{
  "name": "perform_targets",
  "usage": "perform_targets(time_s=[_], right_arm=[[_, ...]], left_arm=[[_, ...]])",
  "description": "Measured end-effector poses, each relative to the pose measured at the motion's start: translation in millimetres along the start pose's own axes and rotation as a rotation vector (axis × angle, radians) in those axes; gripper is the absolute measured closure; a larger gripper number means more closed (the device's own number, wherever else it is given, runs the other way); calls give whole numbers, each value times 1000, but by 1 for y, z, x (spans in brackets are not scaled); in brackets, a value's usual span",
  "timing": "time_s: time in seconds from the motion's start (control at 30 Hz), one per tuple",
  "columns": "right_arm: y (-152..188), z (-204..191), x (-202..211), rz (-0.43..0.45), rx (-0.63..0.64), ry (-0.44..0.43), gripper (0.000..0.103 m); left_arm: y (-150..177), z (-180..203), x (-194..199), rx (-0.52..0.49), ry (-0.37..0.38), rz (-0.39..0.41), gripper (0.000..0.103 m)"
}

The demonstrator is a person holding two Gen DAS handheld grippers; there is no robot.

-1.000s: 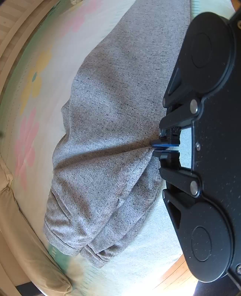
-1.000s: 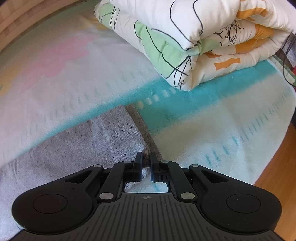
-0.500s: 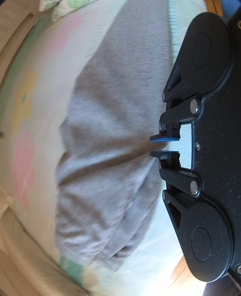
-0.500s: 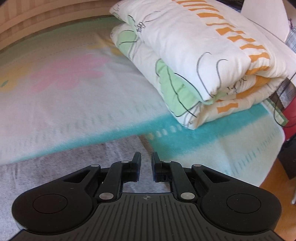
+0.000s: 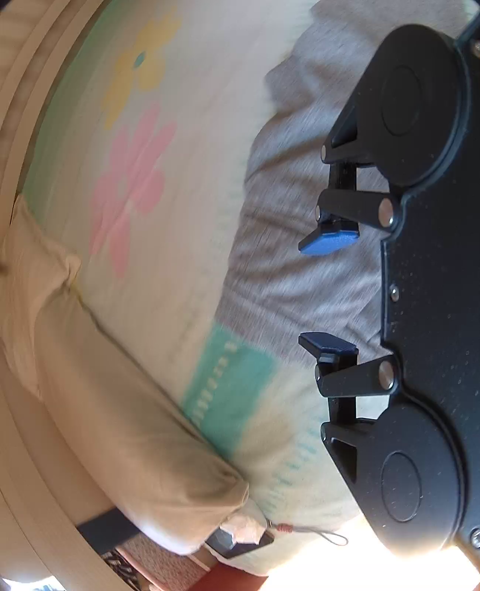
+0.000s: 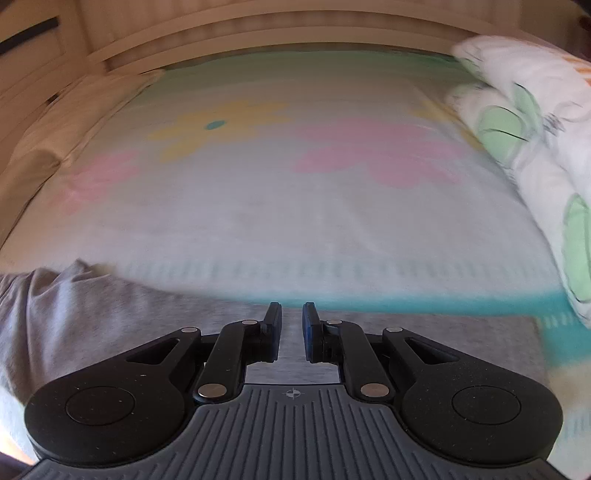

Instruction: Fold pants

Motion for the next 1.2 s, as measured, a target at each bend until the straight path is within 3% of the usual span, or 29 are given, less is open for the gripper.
perform_targets(time_s=[0.13,0.33,0.47,0.6,0.77,0.9,0.93,1.03,1.2], right_arm=[[5,-77,-29,-44,176,-118,91],[34,-183,-52,-61,465,-250,91],[56,-232,-57,-25,618,-317,91],[75,-265,-61,-8,716,-377,90],[94,-293,-62,5,790,-433,89],[111,-309,-61,26,883,-431,81],[116,-312,-61,33,913,-419,81],[131,-319,-65,61,1022,-380,80],[148,-323,-75,106,1139,-300,81]], left_arm=[[1,-16,-20,20,5,-20,36],[-1,-33,-46,57,-18,-14,35],[-5,-41,-60,87,13,-44,32],[-4,-36,-70,66,59,-74,32],[-7,-28,-78,26,47,-62,31],[-10,-23,-85,8,58,-64,33],[-10,-22,-87,5,64,-67,38],[-9,-25,-94,59,111,-119,98],[-10,-38,-86,96,131,-84,99]])
Point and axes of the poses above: each gripper's, at about its wrist camera, not at the fingertips, and x roughly against the way its jaws point, z to its right, y to its underside, the point moved 2 cm from there along -x, roughly the way its jaws point, and after that the axes turned 12 degrees about -y, right-handed, at the moved point
